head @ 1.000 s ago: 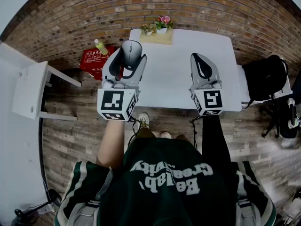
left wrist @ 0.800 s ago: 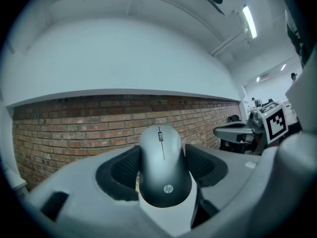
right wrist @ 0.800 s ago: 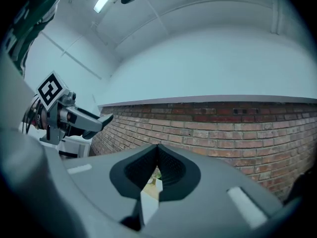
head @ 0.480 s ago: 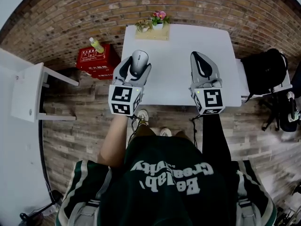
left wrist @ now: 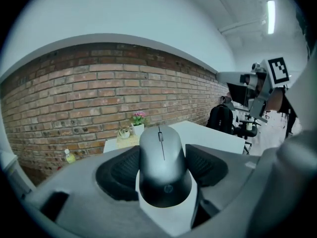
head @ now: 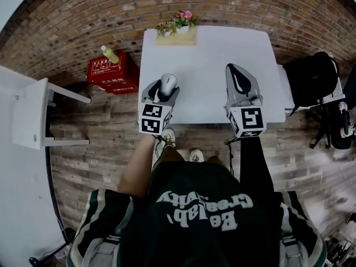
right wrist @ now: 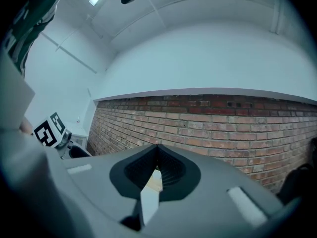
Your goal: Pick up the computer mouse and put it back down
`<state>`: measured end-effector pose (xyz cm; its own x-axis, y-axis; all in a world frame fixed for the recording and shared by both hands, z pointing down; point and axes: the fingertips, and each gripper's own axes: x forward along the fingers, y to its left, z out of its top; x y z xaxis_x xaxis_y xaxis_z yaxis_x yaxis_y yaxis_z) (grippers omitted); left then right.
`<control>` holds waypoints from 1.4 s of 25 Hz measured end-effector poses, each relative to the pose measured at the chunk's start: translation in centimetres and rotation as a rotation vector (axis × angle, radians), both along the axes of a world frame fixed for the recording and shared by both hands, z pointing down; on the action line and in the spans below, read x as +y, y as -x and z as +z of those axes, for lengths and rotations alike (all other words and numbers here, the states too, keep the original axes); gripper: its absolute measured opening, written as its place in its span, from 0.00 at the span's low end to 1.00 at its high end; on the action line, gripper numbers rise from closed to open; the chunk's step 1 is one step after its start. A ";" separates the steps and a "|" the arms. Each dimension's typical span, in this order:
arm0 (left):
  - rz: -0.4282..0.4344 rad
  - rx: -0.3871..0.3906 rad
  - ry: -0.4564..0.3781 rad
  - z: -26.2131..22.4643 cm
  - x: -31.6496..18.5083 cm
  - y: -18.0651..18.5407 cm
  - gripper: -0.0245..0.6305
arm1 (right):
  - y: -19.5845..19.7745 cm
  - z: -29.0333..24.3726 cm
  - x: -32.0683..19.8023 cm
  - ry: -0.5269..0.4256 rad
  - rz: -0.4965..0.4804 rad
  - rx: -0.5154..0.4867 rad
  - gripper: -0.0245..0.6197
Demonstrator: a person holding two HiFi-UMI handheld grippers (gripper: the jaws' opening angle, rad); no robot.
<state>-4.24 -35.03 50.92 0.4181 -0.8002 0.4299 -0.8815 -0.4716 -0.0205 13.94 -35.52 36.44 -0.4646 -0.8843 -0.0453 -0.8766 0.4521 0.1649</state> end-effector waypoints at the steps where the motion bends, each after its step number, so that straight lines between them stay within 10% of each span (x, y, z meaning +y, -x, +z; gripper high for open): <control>1: 0.004 -0.007 0.022 1.2 0.1 0.0 0.48 | -0.1 0.2 0.0 0.005 0.002 0.002 0.06; 25: 0.098 -0.142 0.501 21.0 4.6 0.7 0.49 | 1.6 2.6 -0.5 0.061 -0.018 0.029 0.06; 35: 0.127 -0.140 0.457 21.4 4.9 0.3 0.55 | 0.7 2.6 -0.5 0.062 -0.005 0.015 0.06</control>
